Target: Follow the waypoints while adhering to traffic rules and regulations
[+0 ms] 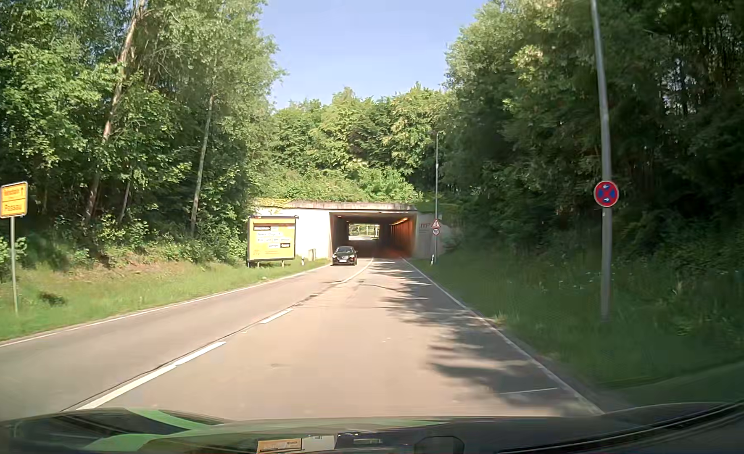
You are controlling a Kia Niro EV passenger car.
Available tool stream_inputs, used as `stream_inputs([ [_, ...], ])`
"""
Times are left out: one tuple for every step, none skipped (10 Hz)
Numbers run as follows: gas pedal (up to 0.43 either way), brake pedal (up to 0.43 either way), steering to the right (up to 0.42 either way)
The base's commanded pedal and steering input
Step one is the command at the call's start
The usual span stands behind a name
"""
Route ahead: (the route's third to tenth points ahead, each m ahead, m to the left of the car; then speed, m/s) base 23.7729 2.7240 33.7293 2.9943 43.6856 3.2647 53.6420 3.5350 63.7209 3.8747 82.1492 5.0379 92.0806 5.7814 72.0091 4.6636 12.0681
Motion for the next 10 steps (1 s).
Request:
stream_inputs([
  [0.0, 0.091, -0.005],
  [0.0, 0.104, -0.005],
  [0.0, 0.116, -0.005],
  [0.0, 0.116, -0.005],
  [0.0, 0.104, -0.005],
  [0.0, 0.073, -0.005],
  [0.0, 0.049, -0.005],
  [0.0, 0.018, -0.005],
  [0.0, 0.0, -0.005],
  [0.0, 0.0, -0.005],
])
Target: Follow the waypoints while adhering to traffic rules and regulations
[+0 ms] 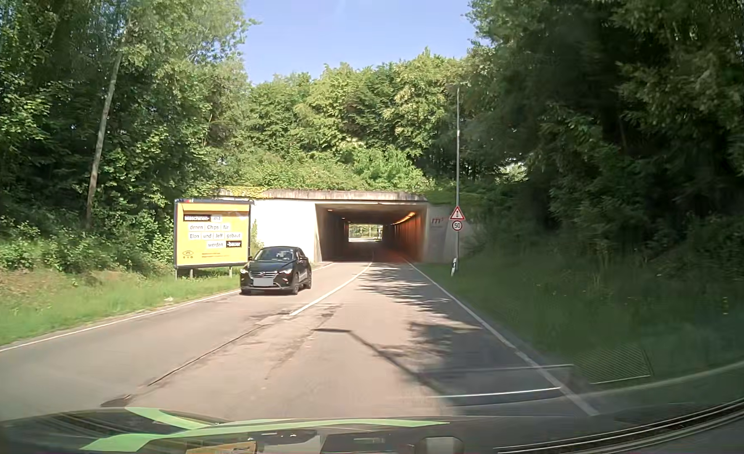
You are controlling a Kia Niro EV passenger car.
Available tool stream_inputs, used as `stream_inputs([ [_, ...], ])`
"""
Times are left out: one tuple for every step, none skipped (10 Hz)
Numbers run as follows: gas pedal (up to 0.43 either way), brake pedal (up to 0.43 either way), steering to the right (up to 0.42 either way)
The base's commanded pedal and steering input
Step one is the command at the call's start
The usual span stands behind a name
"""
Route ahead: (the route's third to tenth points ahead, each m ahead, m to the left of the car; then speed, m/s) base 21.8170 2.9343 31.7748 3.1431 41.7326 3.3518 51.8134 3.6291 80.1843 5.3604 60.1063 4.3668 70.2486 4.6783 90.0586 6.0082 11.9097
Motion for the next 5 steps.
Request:
stream_inputs([
  [0.0, 0.0, -0.005],
  [0.0, 0.0, -0.005],
  [0.0, 0.012, -0.005],
  [0.0, 0.018, -0.005],
  [0.0, 0.03, -0.005],
])
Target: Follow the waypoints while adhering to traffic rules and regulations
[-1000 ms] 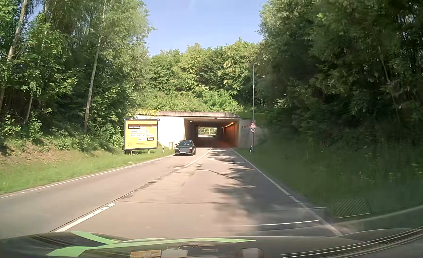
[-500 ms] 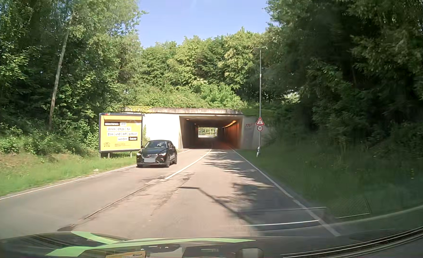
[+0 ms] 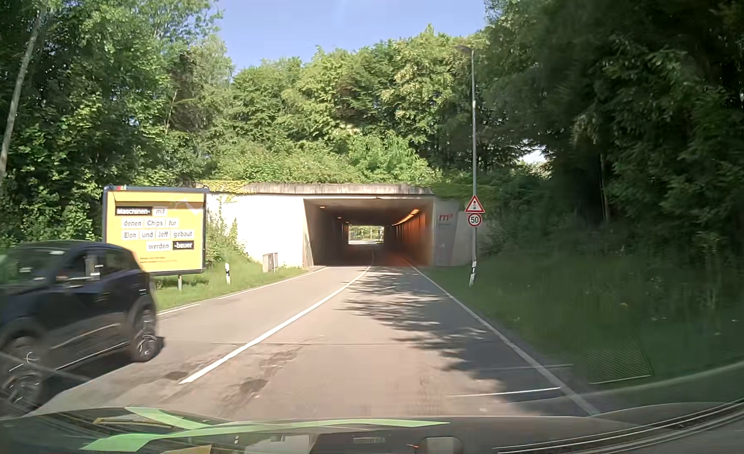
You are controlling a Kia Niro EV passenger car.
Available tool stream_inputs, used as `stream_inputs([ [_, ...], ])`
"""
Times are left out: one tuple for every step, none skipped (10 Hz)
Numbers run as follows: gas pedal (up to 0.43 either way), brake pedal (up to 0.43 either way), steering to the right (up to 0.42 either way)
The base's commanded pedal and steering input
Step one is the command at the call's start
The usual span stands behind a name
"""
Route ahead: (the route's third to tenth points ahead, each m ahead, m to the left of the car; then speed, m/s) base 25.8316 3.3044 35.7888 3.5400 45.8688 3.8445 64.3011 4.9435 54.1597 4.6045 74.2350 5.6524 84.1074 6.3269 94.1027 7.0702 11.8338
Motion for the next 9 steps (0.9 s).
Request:
stream_inputs([
  [0.0, 0.061, -0.005],
  [0.0, 0.067, -0.005],
  [0.0, 0.061, -0.005],
  [0.0, 0.061, -0.005],
  [0.0, 0.049, -0.005],
  [0.0, 0.018, -0.005],
  [0.0, 0.006, -0.005],
  [0.0, 0.006, -0.004],
  [0.0, 0.0, -0.005],
])
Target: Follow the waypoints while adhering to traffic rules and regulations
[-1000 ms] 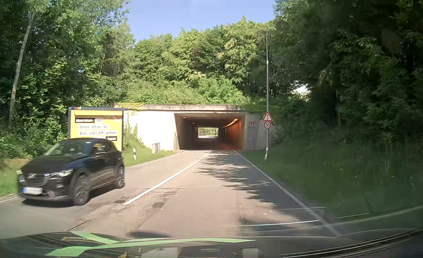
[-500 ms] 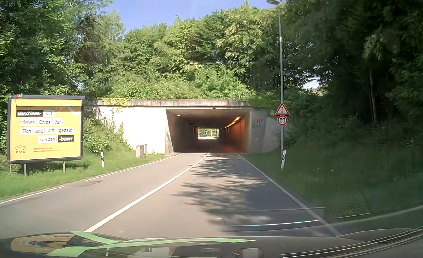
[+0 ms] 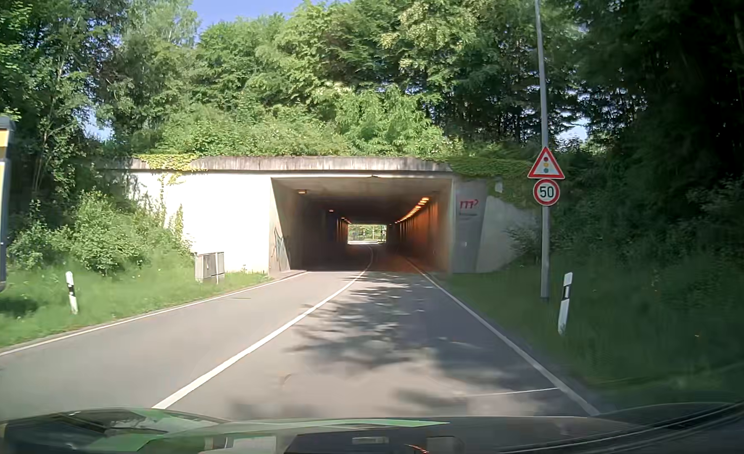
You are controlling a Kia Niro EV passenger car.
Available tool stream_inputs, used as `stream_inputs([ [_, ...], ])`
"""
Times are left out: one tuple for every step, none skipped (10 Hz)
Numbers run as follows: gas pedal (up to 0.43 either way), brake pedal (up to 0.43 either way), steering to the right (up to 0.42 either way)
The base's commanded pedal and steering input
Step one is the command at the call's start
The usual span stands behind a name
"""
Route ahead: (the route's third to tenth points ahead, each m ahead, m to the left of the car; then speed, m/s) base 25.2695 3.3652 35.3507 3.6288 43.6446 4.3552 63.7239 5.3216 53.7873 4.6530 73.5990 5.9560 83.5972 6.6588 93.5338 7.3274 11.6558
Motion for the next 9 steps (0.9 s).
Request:
stream_inputs([
  [0.0, 0.0, -0.005],
  [0.0, 0.0, -0.005],
  [0.0, 0.0, -0.005],
  [0.0, 0.0, -0.005],
  [0.0, 0.0, -0.005],
  [0.0, 0.0, -0.006],
  [0.0, 0.0, -0.008],
  [0.0, 0.0, -0.008],
  [0.0, 0.0, -0.008],
])
